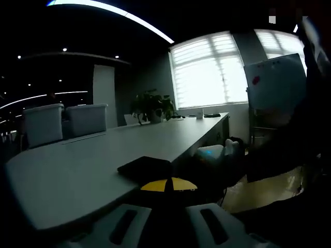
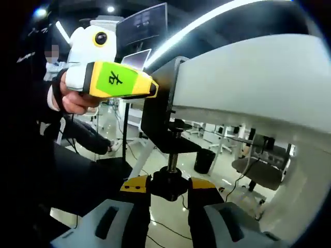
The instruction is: Clamp the fixed fixture on the desktop, loosen the retaining clip, secure it to the edge of the desk, and tighten the retaining clip.
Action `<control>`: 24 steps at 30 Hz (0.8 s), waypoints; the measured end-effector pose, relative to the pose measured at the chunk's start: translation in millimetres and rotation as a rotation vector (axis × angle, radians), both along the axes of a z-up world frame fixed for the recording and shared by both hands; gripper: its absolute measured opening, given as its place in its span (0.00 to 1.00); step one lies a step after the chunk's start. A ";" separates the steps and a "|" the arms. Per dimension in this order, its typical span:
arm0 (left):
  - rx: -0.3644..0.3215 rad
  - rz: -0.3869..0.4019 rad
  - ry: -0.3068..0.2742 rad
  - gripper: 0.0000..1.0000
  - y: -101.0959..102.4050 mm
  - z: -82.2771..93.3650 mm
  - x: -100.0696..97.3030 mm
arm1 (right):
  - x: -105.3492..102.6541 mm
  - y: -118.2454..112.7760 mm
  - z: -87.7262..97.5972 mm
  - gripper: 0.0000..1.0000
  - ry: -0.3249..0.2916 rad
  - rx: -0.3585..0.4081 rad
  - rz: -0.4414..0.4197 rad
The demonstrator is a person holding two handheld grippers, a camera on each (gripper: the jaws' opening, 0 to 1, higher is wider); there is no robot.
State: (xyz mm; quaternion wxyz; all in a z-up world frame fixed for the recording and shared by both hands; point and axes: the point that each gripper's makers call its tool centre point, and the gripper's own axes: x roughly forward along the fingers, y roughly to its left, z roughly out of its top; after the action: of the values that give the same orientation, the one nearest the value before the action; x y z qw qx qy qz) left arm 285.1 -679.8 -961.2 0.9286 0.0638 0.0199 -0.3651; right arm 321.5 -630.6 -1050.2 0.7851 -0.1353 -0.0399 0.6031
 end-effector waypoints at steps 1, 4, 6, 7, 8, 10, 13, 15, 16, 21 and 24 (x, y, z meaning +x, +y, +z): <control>0.001 0.000 0.002 0.01 -0.1 0.0 -0.1 | -1.0 -1.6 0.0 0.25 0.004 0.003 -0.003; 0.002 0.001 0.004 0.01 -0.3 0.0 -0.4 | -2.6 -5.2 2.0 0.26 -0.016 0.001 -0.073; -0.005 0.001 0.005 0.01 -0.4 0.0 -0.8 | -3.4 -9.4 -1.6 0.31 -0.036 -0.012 -0.172; -0.006 0.000 0.005 0.01 -0.5 0.1 -0.9 | -1.0 -11.1 0.1 0.36 -0.023 0.015 -0.220; -0.007 0.000 0.005 0.01 -0.6 0.2 -1.0 | -1.2 -14.6 3.7 0.39 -0.001 0.060 -0.271; -0.007 -0.002 0.005 0.01 -0.9 0.2 -1.4 | 6.7 -27.0 8.3 0.41 0.091 0.166 -0.425; -0.016 -0.008 0.011 0.01 -1.4 0.3 -1.7 | 5.1 -36.9 12.2 0.41 0.076 0.191 -0.572; -0.013 -0.009 0.008 0.01 -2.0 0.0 -2.1 | 1.5 -37.0 9.0 0.41 0.072 0.168 -0.640; -0.015 -0.011 0.010 0.01 -1.9 -0.3 -2.2 | -0.7 -32.3 8.1 0.42 0.068 0.160 -0.657; -0.016 -0.014 0.012 0.01 0.8 -2.6 -1.8 | 2.7 -23.0 1.5 0.48 0.097 0.154 -0.745; -0.027 -0.015 0.016 0.01 4.4 -2.4 -1.6 | 8.7 -21.5 0.6 0.47 0.119 0.164 -0.786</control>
State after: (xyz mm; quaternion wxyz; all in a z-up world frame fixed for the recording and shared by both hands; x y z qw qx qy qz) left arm 283.6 -675.5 -963.7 0.9263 0.0486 0.0222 -0.3729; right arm 330.3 -652.1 -1049.6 0.9649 -0.0421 0.0122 0.2588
